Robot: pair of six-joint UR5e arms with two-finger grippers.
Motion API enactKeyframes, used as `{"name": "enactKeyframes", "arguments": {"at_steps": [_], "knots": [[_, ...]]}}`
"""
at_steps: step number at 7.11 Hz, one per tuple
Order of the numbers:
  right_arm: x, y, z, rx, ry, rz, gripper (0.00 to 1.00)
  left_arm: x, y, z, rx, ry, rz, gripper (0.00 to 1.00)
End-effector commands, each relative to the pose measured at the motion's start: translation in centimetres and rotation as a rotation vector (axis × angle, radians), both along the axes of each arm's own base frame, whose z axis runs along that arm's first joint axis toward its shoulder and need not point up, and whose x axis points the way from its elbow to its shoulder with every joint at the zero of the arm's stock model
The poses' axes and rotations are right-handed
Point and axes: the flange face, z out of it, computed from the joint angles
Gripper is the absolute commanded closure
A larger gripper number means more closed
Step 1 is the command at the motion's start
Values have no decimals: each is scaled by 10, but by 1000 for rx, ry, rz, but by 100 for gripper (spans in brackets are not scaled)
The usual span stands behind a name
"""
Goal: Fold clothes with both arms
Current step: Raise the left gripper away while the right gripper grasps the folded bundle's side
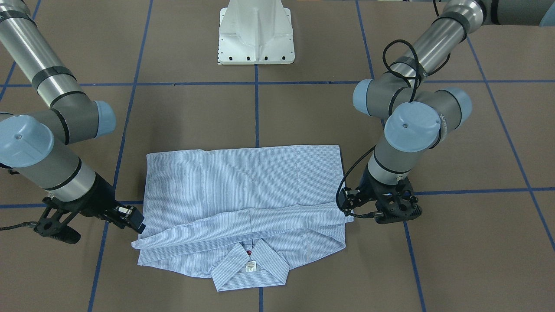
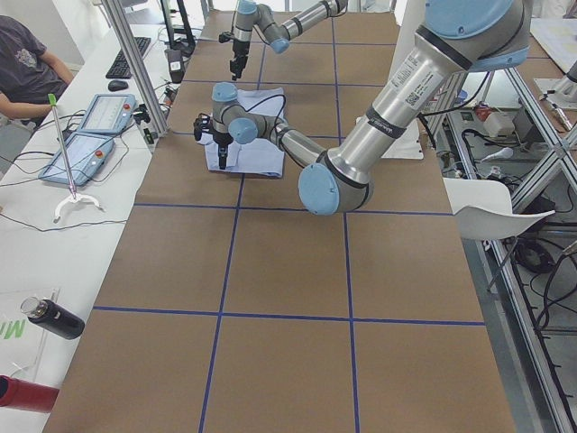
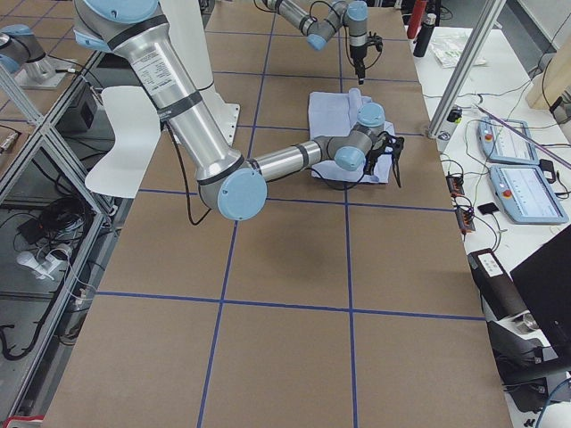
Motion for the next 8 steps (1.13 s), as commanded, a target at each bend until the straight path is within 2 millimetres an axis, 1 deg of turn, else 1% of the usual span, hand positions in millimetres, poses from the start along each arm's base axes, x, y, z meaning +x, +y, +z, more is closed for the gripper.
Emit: {"name": "enactKeyframes", "arguments": {"at_steps": [1, 2, 3, 4, 5, 6, 7, 8], "knots": [[6, 16, -9, -4, -51, -64, 0, -19, 11, -7, 10, 10, -8, 0], [4, 43, -1, -4, -52, -83, 0, -26, 20, -25, 1, 4, -7, 0], [3, 75, 11, -4, -52, -110, 0, -31, 27, -37, -4, 3, -9, 0], [-9, 103, 24, -15, -44, -146, 0, -33, 29, -41, -1, 6, -10, 0], [-13, 122, 45, -37, -28, -170, 0, -34, 30, -42, 0, 9, -11, 0], [-16, 146, 55, -44, -23, -202, 0, -34, 30, -44, -1, 12, -14, 0], [-17, 160, 58, -44, -22, -218, 0, -33, 31, -44, -1, 12, -13, 0], [-23, 165, 58, -43, -20, -229, 1, -34, 31, -43, -2, 11, -14, 0]]}}
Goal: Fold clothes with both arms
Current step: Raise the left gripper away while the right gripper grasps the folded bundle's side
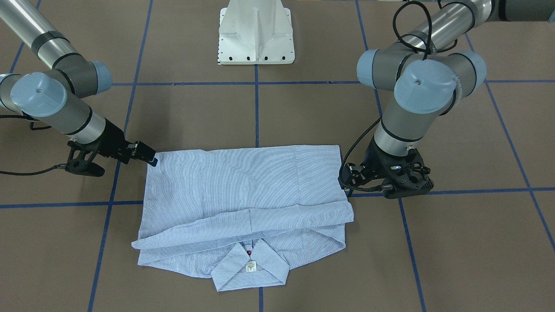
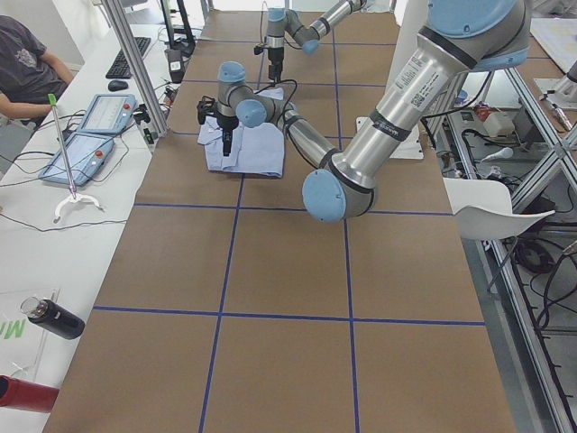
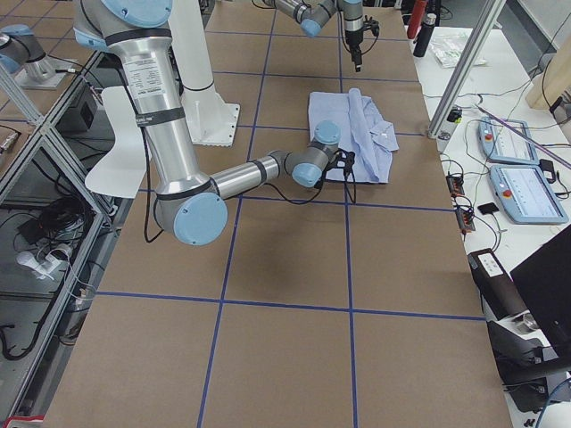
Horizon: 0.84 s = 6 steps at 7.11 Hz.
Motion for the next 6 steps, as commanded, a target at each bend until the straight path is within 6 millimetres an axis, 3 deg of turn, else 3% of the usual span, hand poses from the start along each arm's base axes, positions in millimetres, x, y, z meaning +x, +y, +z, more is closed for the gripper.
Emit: {"name": "enactKeyframes", "arguments": {"at_steps": [1, 3, 4, 6], "knots": [[-10, 14, 2, 2, 2, -26, 8, 0, 0, 0, 0, 1, -1, 0], [-16, 13, -3, 5, -3, -32, 38, -1, 0, 1, -1, 0, -1, 0], [-16, 13, -3, 5, -1, -30, 47, -2, 2, -1, 6, 4, -2, 0], [-15, 12, -4, 7, -4, -27, 80, -5, 7, 6, 6, 1, 2, 0]]}}
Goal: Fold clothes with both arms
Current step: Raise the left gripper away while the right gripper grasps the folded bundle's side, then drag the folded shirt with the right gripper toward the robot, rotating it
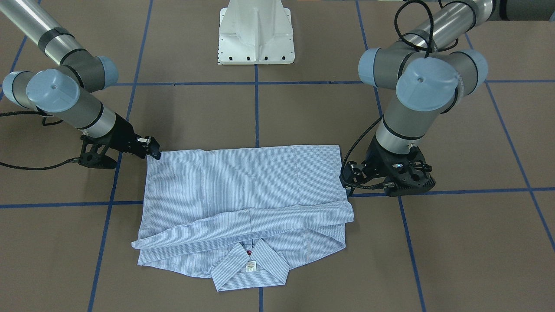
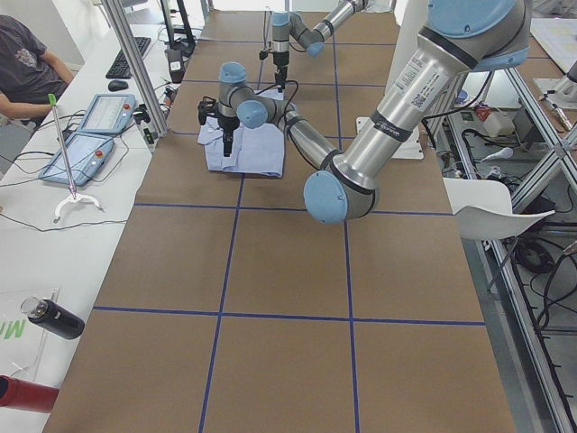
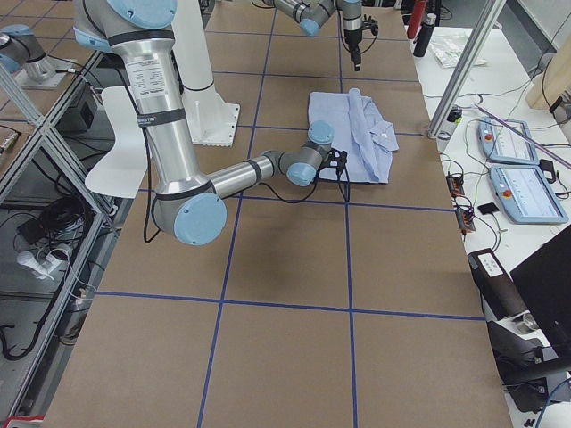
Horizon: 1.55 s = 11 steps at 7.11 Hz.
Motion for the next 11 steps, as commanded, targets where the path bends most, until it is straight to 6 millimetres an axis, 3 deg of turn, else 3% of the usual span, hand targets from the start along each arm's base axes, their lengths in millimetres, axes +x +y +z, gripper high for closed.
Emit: {"name": "enactKeyframes", "arguments": {"at_steps": [1, 4, 5, 6, 8, 9, 11], "knots": [[0, 0, -2, 1, -4, -1, 100, -1, 2, 2, 1, 0, 1, 0], [10, 9, -15, -12, -50, -49, 100, -2, 3, 6, -1, -5, 1, 0], [31, 33, -17, -18, -75, -78, 100, -4, 3, 4, -1, -2, -2, 0], [54, 60, -7, -25, -71, -84, 100, -6, 6, 0, 4, 6, -5, 0], [71, 157, -3, -59, -73, -223, 100, -11, 14, -3, 13, 17, -7, 0], [65, 185, -3, -150, -81, -288, 100, -14, 19, -1, 15, 18, -7, 0], [24, 260, -35, -343, -77, -441, 100, -20, 31, -1, 27, 27, -6, 0]]}}
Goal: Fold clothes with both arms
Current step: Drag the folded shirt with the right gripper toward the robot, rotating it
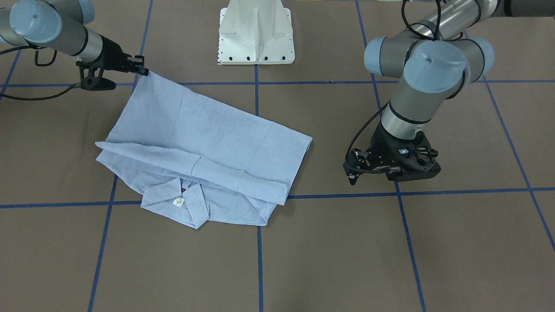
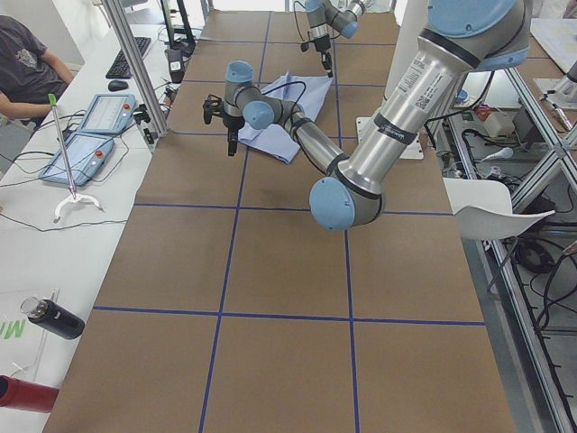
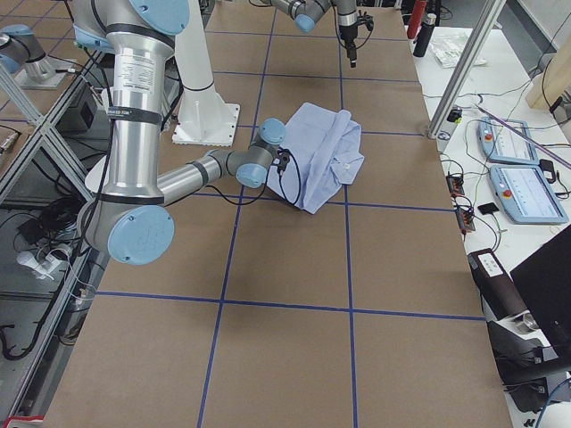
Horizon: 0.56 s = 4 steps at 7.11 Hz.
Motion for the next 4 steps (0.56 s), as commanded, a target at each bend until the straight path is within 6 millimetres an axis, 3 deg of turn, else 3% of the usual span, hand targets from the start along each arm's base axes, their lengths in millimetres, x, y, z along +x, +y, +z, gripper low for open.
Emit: {"name": "enactKeyframes", "arguments": {"at_steps": [1, 2, 4], "knots": [[-36, 85, -37, -204, 58, -138, 100, -7, 10, 7, 6, -2, -2, 0], [-43, 109, -45, -262, 91, -167, 100, -7, 10, 7, 7, -1, -2, 0], [-42, 123, -34, -306, 146, -179, 100, -4, 13, 6, 8, 0, 4, 0]]}}
